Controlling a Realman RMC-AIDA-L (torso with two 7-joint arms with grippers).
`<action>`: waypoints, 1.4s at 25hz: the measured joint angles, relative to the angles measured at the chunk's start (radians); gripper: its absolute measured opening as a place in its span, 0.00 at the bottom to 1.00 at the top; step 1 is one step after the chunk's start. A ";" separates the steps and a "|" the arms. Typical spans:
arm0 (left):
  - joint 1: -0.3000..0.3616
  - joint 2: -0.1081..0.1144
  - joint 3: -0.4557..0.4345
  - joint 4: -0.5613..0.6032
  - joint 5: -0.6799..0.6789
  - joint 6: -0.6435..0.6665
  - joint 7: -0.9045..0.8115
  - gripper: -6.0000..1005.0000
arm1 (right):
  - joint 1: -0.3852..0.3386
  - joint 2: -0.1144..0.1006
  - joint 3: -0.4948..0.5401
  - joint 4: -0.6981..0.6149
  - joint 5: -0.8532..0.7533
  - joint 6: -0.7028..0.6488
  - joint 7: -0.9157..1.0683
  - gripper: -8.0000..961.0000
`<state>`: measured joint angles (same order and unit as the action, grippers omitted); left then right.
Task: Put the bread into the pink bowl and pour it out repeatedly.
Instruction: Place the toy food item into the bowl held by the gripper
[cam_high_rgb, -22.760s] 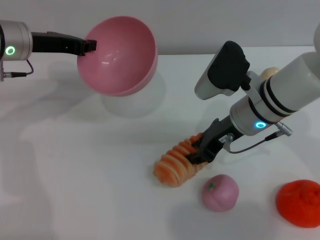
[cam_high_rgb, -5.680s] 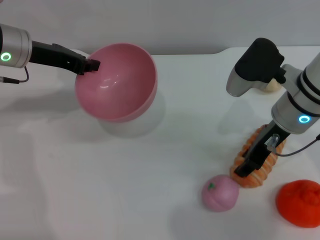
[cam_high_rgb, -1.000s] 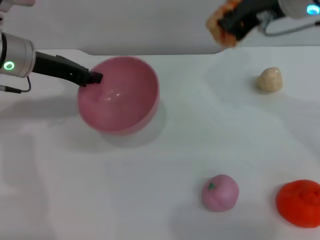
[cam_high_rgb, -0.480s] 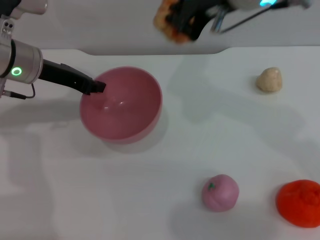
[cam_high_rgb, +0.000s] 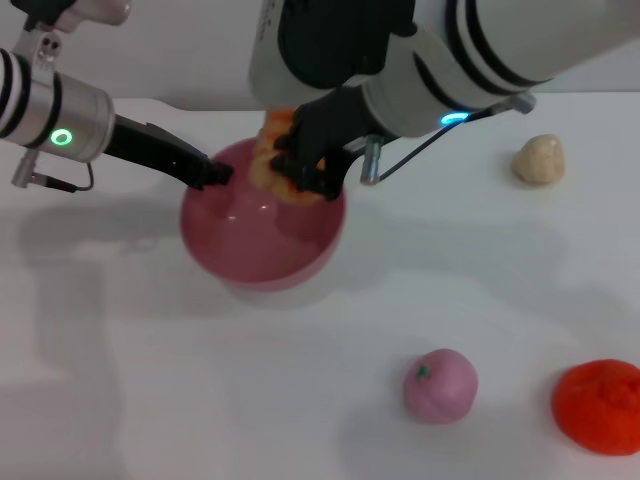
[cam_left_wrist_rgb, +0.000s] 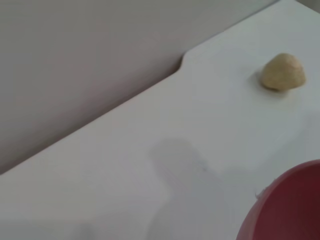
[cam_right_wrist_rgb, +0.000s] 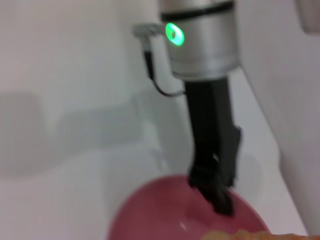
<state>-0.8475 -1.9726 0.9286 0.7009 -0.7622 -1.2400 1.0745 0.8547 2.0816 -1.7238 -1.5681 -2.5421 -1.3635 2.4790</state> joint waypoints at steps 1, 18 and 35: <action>-0.002 -0.004 0.006 0.000 0.000 0.002 0.001 0.05 | 0.000 0.000 -0.003 0.002 0.032 0.003 -0.017 0.10; -0.023 -0.022 0.034 0.000 0.000 0.013 0.004 0.05 | 0.003 -0.002 -0.021 0.087 0.118 0.021 -0.081 0.09; -0.015 -0.021 0.033 -0.007 0.001 0.013 0.004 0.05 | -0.026 -0.001 -0.003 0.060 0.131 0.036 -0.077 0.40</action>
<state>-0.8626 -1.9940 0.9616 0.6940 -0.7610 -1.2266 1.0784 0.8284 2.0804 -1.7271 -1.5078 -2.4110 -1.3278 2.4024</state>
